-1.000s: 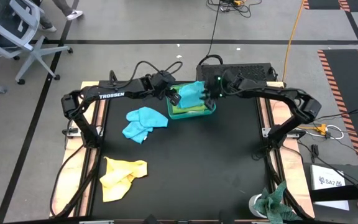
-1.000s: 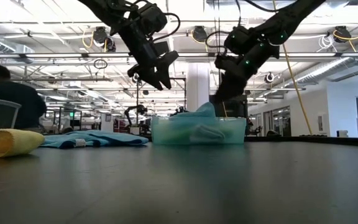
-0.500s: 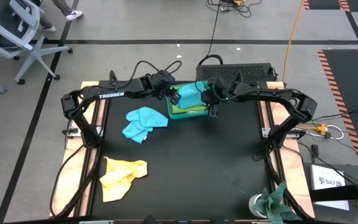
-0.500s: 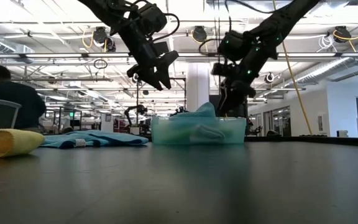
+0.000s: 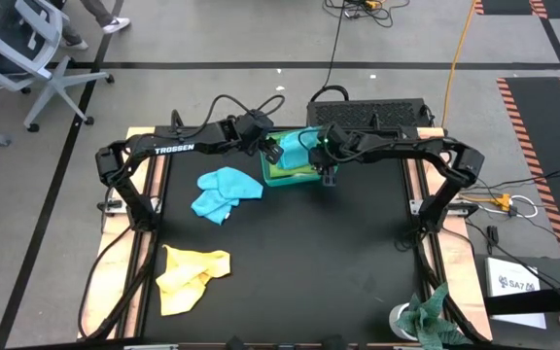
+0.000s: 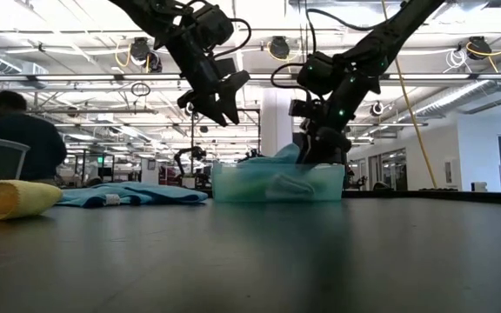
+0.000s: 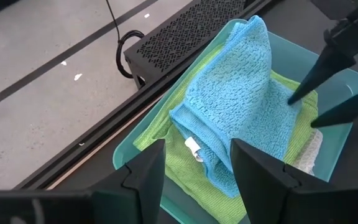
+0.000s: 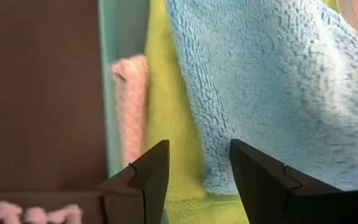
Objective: Fold microfiber towels
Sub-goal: Put the blue microfiber towel into the blue bin
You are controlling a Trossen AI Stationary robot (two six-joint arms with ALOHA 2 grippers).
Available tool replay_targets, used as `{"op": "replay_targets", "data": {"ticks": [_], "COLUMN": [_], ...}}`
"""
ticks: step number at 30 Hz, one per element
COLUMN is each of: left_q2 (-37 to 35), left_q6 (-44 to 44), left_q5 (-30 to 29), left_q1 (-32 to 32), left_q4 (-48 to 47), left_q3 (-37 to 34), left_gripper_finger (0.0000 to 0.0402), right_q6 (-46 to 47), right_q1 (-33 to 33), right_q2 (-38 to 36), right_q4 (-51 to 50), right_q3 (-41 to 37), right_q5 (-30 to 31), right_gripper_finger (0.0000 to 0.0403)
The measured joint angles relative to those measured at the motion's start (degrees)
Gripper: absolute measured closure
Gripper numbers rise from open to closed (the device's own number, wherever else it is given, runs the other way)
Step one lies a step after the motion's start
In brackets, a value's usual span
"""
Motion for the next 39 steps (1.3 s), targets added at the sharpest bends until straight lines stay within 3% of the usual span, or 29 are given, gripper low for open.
{"op": "replay_targets", "data": {"ticks": [4, 15, 26, 30, 39], "left_q2": [-0.02, -0.02, -0.02, -0.04, -0.07], "left_q6": [0.0, 0.02, -0.81, -0.94, -1.07], "left_q5": [0.0, -0.02, -0.33, -0.35, -0.37], "left_q1": [0.0, 0.0, 0.0, 0.0, 0.0], "left_q4": [0.0, 0.0, 0.02, 0.02, 0.02], "left_q3": [0.0, 0.0, 0.0, 0.0, 0.0], "left_gripper_finger": [0.0218, 0.0218, 0.0218, 0.0218, 0.0218], "right_q6": [-3.17, -1.0, -0.1, -0.12, 1.01], "right_q1": [-0.03, -0.04, -0.13, -0.1, -0.02], "right_q2": [0.0, 0.0, -0.11, -0.13, -0.34], "right_q4": [0.28, 0.25, 8.24, 9.55, 9.96], "right_q3": [0.0, -0.02, -5.74, -5.99, -6.03], "right_q5": [3.69, 3.66, 4.39, 7.97, 8.05], "right_gripper_finger": [0.0243, 0.0243, 0.0266, 0.029, 0.0396]}}
